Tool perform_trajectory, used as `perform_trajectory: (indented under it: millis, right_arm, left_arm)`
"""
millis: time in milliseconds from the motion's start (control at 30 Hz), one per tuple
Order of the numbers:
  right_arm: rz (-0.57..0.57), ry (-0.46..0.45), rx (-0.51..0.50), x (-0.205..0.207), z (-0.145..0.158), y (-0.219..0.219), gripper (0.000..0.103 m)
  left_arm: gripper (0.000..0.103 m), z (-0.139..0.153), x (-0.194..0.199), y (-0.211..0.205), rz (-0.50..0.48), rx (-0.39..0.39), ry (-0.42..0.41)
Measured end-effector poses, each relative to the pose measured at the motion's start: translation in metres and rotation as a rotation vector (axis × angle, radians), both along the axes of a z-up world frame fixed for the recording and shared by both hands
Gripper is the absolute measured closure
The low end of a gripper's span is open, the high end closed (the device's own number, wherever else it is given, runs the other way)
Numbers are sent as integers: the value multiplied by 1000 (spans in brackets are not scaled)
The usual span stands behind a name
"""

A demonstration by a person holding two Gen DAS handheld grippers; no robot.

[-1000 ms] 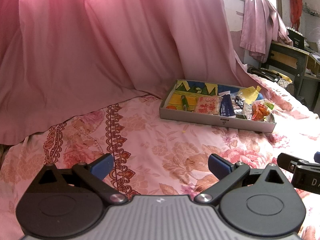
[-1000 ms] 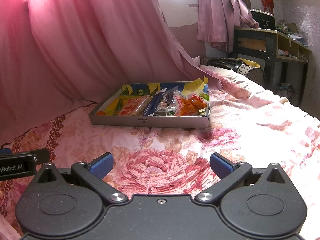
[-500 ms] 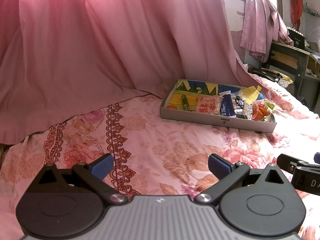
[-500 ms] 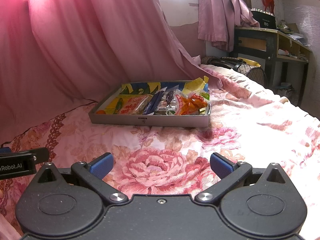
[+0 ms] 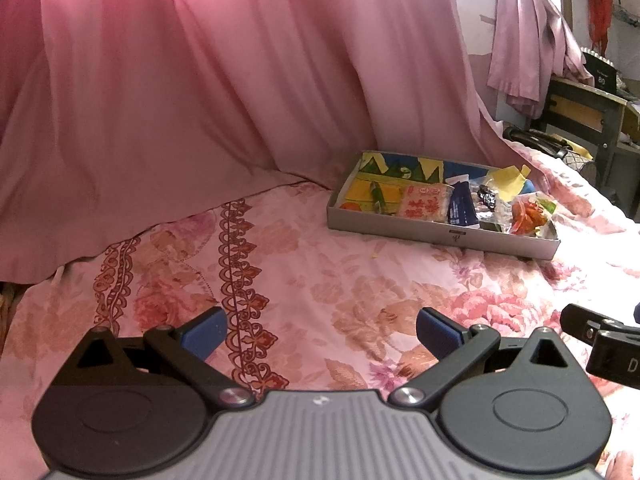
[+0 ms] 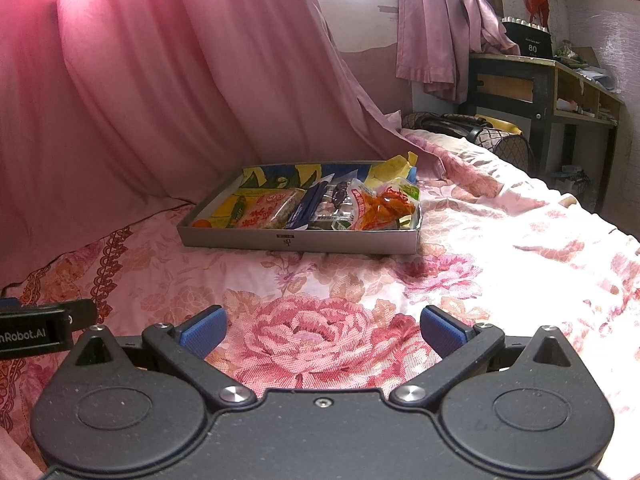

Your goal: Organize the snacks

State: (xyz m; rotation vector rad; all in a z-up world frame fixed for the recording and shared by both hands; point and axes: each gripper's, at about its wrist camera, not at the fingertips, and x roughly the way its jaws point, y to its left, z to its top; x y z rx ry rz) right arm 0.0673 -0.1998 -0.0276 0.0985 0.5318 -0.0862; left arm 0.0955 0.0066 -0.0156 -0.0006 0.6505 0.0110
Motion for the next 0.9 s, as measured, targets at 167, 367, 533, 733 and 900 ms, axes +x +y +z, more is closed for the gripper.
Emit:
perform_trajectory:
  millis: [167, 367, 533, 733, 900]
  right_arm:
    - [0, 0, 0, 0, 0, 0, 1]
    - [0, 1, -1, 0, 0, 0, 1]
    - [0, 1, -1, 0, 0, 0, 1]
    - [0, 2, -1, 1, 0, 1, 1]
    - [-1, 3, -1, 1, -2, 1, 1]
  left_arm:
    - [0, 1, -1, 0, -10, -1, -3]
    - [0, 1, 1, -3, -8, 20, 2]
    - [0, 1, 1, -3, -11, 18, 3]
    - [0, 2, 1, -2, -9, 16, 2]
    - [0, 1, 2, -3, -9, 14, 7]
